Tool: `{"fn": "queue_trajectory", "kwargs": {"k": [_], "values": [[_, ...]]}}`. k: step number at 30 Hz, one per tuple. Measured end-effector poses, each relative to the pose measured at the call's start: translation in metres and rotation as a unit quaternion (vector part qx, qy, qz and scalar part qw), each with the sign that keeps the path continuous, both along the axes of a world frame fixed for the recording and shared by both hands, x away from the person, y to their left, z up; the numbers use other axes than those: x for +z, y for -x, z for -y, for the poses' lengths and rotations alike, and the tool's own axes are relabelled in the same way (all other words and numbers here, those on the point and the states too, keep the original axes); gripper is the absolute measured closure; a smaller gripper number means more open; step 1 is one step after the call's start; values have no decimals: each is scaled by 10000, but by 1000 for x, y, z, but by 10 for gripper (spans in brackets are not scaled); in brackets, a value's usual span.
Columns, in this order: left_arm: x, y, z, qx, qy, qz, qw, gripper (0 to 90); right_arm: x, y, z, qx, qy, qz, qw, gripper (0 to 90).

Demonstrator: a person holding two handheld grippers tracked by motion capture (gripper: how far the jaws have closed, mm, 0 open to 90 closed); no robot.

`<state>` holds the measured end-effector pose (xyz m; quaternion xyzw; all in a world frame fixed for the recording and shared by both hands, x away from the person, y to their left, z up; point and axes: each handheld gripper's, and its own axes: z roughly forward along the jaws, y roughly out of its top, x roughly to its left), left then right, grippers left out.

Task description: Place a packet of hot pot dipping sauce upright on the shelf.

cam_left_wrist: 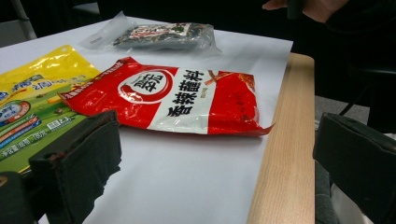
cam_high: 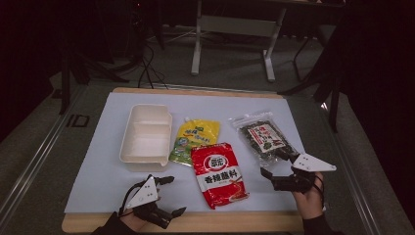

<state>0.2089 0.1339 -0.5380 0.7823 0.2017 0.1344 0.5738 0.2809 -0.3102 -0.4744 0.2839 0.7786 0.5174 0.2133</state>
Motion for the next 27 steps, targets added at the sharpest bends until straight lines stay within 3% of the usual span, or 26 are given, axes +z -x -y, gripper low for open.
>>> {"fn": "queue_trajectory", "kwargs": {"k": [5, 16, 20, 27], "values": [[0, 0, 0, 10, -1, -11, 10000, 22, 9, -10, -11, 83, 100, -24, 9999, 138], [-1, 0, 0, 9, -15, -19, 10000, 22, 25, -34, -26, 359, -42, -58, 9993, 106], [-1, 0, 0, 9, -14, -23, 10000, 22, 27, -46, -34, 344, 112, -48, 9993, 100], [-1, 0, 0, -1, -10, -22, 10000, 22, 24, -65, -48, 424, 88, -153, 9989, 100]]}}
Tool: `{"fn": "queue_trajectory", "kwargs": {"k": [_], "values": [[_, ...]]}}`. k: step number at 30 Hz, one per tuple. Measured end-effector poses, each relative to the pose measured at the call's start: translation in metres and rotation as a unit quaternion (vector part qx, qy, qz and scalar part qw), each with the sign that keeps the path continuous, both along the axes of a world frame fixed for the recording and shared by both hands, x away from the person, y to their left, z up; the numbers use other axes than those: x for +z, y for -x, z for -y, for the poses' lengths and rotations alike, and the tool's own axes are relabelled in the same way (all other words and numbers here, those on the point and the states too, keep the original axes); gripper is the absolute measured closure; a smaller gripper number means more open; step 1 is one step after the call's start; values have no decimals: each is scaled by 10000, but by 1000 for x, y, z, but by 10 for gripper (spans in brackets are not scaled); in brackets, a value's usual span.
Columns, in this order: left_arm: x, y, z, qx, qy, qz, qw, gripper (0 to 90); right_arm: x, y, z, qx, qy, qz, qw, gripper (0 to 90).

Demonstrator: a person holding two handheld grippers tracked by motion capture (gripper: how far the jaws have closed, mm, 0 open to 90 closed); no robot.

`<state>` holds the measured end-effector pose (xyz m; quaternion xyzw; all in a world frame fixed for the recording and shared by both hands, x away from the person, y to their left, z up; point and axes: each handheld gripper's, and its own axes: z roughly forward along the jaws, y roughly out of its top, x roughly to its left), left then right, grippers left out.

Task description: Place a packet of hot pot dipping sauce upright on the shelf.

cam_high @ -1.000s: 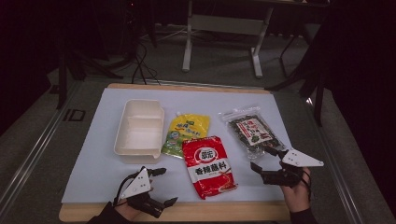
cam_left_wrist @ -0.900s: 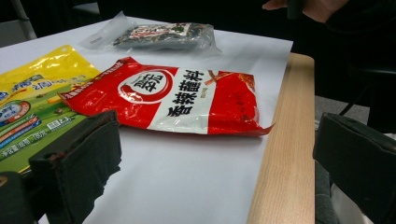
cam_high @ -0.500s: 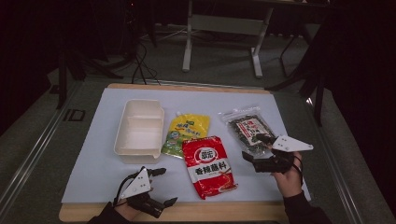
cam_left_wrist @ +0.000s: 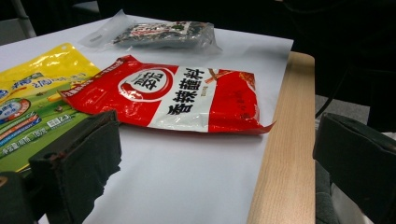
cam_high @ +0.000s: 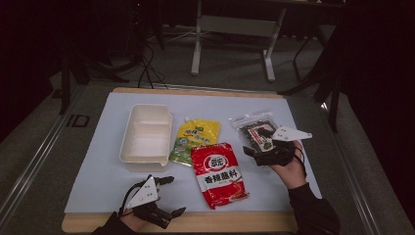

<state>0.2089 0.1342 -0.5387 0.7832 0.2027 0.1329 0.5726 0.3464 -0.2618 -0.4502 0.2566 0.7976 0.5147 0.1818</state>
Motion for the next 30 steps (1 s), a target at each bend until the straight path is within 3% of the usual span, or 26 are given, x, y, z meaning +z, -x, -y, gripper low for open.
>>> {"fn": "queue_trajectory", "kwargs": {"k": [6, 17, 24, 30], "values": [[0, 0, 0, 0, -9, 0, 10000, 22, -5, -12, -14, 56, 140, -61, 9999, 125], [0, 0, 0, -18, -22, -2, 10000, 22, -26, -38, -36, 152, 287, -403, 9987, 159], [0, 0, 0, -27, -25, -4, 10000, 22, -49, -57, -43, 168, 487, -725, 9960, 257], [0, 0, 0, -34, -38, 0, 10000, 22, -60, -62, -47, 134, 683, -834, 9941, 342]]}}
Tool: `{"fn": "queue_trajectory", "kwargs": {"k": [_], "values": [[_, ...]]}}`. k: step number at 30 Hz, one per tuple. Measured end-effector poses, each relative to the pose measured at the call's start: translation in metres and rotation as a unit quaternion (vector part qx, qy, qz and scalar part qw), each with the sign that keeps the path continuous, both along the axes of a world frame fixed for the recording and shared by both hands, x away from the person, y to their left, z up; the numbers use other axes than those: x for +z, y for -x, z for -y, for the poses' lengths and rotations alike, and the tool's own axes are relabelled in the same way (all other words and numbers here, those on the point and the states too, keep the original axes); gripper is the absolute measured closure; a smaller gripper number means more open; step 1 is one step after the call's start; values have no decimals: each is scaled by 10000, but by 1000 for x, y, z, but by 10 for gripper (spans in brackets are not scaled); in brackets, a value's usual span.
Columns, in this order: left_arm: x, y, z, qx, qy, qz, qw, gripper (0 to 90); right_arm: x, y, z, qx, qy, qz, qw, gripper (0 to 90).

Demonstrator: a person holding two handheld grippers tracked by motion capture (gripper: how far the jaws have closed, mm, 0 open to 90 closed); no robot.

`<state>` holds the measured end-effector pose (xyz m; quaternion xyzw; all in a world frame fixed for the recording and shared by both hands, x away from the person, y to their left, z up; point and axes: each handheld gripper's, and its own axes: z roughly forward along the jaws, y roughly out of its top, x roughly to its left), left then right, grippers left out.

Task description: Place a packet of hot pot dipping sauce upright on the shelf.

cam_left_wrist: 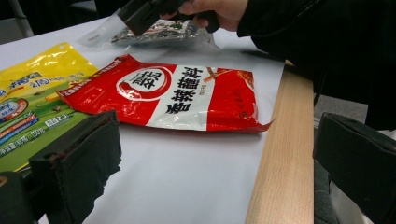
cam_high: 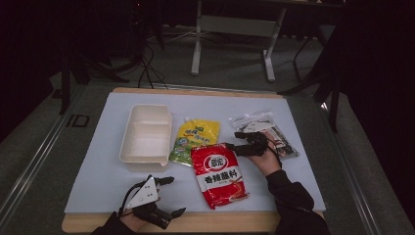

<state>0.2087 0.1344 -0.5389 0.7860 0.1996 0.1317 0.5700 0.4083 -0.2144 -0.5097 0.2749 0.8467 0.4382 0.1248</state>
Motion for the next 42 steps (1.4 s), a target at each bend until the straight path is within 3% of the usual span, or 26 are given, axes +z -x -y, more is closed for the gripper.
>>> {"fn": "queue_trajectory", "kwargs": {"k": [6, 9, 17, 20, 25, 27, 29, 30, 31, 32, 42], "values": [[0, 1, 1, -20, -6, 13, 10000, 22, -9, -4, -5, -112, 253, -77, 9996, 437], [0, 1, 1, -12, -1, -2, 10000, 22, -13, -7, -6, -126, 310, -55, 9994, 549], [0, 1, 1, -27, -4, -3, 10000, 22, -16, -10, -12, -221, 465, -82, 9986, 532], [0, 1, 1, -26, -2, -8, 10000, 22, -19, -13, -17, -235, 560, -272, 9978, 555], [0, 1, 1, -35, -4, -2, 10000, 22, -23, -15, -22, -287, 750, -375, 9961, 579], [0, 1, 1, -38, -4, 6, 10000, 22, -24, -17, -25, -327, 909, -410, 9945, 643], [0, 1, 1, -37, -3, 6, 10000, 22, -25, -18, -26, -305, 956, -480, 9938, 774], [0, 1, 1, -37, -3, 10, 10000, 22, -25, -18, -26, -305, 956, -480, 9938, 774], [0, 1, 1, -36, 0, 9, 10000, 21, -25, -17, -26, -314, 975, -477, 9936, 862], [0, 1, 1, -32, -1, 10, 10000, 22, -25, -17, -26, -276, 966, -485, 9938, 874], [0, 0, 1, -9, -4, 6, 10000, 22, -10, -9, -20, -297, 894, -206, 9953, 891]]}}
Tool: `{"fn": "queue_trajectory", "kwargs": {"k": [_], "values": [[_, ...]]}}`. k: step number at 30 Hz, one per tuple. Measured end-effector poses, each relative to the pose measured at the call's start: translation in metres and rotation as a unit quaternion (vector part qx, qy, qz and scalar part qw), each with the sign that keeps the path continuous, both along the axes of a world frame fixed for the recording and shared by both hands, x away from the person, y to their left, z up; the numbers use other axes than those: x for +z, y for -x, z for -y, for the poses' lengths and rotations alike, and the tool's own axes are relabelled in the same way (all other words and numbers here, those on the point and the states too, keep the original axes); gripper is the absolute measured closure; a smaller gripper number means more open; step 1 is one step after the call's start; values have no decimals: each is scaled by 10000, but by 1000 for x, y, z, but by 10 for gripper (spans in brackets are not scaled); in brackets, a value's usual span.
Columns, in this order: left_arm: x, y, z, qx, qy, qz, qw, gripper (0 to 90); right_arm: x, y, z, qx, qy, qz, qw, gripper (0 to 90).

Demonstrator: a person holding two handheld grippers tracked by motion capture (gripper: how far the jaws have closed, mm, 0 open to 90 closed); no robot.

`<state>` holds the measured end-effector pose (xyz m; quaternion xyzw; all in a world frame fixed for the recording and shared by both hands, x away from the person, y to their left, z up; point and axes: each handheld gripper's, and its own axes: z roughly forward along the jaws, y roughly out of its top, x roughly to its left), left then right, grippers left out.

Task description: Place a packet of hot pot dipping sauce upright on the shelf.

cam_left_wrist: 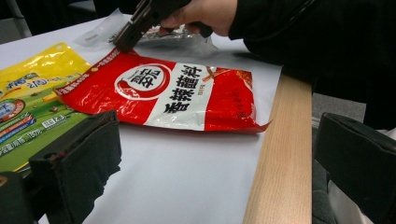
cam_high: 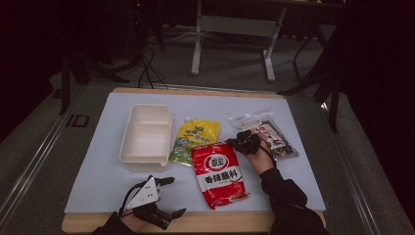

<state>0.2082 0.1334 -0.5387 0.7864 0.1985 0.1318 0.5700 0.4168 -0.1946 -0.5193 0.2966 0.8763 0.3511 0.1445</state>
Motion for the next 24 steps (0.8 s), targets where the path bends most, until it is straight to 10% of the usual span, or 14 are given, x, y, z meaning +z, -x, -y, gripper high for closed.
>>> {"fn": "queue_trajectory", "kwargs": {"k": [24], "values": [[16, -4, 6, 597, -118, -238, 9979, 22, 65, 43, 24, 245, -537, 717, 9957, 894]]}}
